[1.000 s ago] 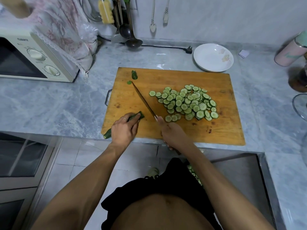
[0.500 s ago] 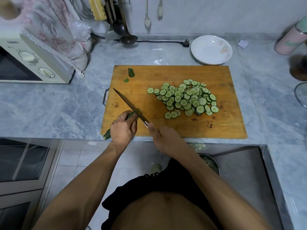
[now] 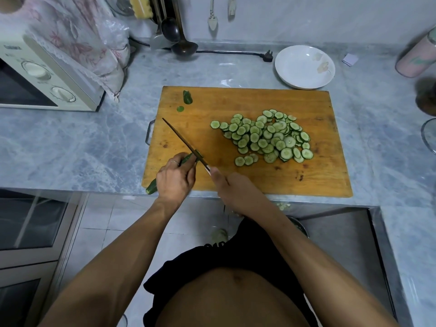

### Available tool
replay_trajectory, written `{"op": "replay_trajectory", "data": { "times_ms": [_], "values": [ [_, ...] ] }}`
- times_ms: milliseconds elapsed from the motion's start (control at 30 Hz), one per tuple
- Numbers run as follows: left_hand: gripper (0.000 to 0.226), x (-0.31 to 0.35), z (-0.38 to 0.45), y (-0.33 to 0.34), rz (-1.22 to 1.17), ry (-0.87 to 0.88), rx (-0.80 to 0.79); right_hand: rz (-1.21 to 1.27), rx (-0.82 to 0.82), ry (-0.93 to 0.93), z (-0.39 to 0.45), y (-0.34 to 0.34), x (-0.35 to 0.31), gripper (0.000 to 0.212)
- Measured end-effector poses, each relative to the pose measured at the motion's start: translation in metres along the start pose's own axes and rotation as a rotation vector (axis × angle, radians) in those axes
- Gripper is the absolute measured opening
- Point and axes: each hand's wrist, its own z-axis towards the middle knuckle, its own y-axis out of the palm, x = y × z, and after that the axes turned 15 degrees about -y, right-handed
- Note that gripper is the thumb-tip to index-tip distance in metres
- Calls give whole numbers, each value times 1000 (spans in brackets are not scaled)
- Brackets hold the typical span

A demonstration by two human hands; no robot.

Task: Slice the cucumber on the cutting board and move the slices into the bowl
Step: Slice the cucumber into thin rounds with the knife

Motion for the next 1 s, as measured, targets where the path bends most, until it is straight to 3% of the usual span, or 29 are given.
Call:
{"op": "replay_trajectory", "data": {
  "times_ms": [1000],
  "values": [
    [24,2,-2,-1,-19,19,12,-2,13,-41,4,4,7,66]
  ]
}}
